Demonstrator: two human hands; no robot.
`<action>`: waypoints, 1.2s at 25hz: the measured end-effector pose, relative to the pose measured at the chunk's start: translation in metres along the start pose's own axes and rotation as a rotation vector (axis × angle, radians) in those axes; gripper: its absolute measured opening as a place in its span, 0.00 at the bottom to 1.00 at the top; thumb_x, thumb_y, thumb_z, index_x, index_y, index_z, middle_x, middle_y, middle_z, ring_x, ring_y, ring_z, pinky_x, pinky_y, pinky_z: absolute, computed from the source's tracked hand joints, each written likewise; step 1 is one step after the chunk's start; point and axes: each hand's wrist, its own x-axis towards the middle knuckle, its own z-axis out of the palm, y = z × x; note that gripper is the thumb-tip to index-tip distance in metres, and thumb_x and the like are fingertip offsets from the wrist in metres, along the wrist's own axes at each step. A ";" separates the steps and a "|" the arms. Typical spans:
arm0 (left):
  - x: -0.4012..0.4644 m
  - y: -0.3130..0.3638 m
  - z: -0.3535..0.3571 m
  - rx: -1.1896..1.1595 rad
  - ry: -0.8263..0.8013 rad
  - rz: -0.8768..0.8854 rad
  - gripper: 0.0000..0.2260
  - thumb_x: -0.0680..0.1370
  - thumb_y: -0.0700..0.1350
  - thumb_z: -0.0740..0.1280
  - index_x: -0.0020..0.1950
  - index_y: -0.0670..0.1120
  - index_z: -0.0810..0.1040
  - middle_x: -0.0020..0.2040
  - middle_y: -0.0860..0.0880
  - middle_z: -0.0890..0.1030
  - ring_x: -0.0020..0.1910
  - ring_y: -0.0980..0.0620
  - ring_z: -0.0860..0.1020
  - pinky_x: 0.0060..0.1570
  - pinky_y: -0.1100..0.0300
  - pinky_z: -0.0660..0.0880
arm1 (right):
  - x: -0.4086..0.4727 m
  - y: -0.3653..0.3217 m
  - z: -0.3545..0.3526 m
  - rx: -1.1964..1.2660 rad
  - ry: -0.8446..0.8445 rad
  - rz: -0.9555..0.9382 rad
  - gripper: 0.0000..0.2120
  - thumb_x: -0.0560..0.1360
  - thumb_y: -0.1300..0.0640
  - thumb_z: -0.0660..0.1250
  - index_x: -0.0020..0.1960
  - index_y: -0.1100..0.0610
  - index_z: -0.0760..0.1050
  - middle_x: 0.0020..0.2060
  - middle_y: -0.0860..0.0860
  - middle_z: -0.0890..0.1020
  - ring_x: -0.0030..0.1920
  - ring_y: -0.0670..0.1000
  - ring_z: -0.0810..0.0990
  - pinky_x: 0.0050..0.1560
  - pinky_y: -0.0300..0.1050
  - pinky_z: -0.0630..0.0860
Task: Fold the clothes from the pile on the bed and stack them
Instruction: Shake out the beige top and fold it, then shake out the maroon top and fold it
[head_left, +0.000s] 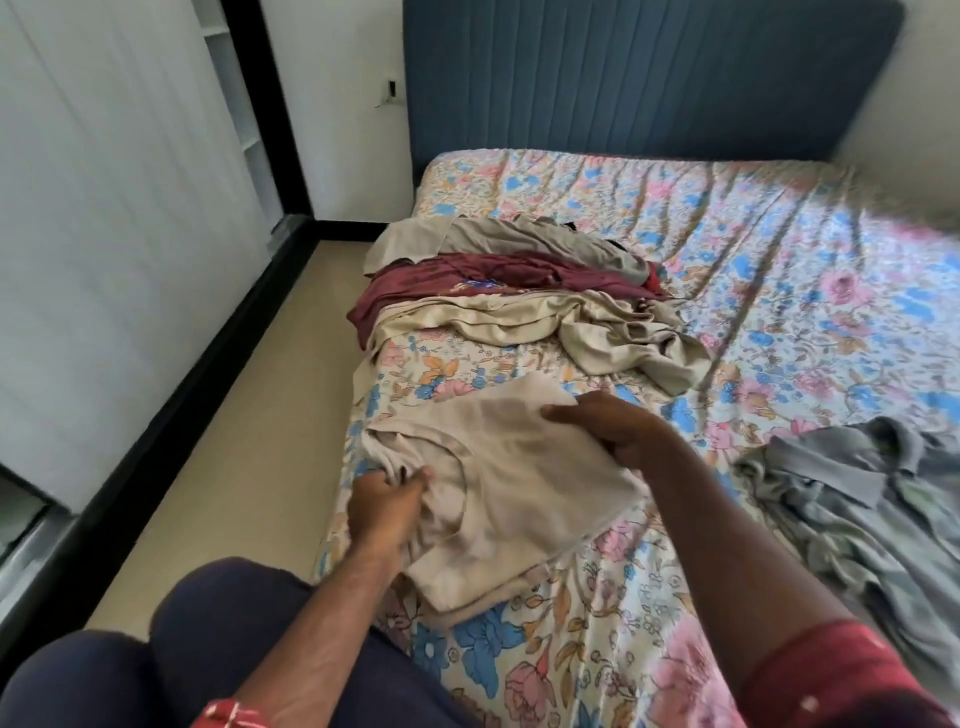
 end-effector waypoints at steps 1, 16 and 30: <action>0.001 0.003 0.000 -0.033 -0.004 0.052 0.07 0.76 0.46 0.76 0.45 0.43 0.83 0.40 0.46 0.85 0.37 0.48 0.83 0.41 0.55 0.81 | -0.004 0.002 0.003 0.044 0.021 -0.045 0.20 0.73 0.54 0.80 0.58 0.64 0.80 0.52 0.62 0.86 0.52 0.60 0.87 0.55 0.63 0.83; -0.101 0.167 0.261 -0.037 -0.808 0.600 0.06 0.70 0.40 0.80 0.40 0.48 0.85 0.36 0.54 0.85 0.37 0.56 0.81 0.41 0.58 0.76 | -0.195 0.140 -0.156 0.693 1.212 -0.372 0.06 0.78 0.54 0.73 0.54 0.55 0.83 0.45 0.52 0.88 0.47 0.54 0.86 0.47 0.53 0.83; -0.151 0.146 0.388 0.268 -1.018 0.771 0.19 0.69 0.40 0.82 0.58 0.44 0.84 0.54 0.50 0.84 0.54 0.56 0.80 0.55 0.61 0.75 | -0.189 0.184 -0.181 0.000 1.854 0.122 0.29 0.69 0.57 0.79 0.66 0.58 0.70 0.62 0.60 0.70 0.60 0.58 0.70 0.55 0.56 0.73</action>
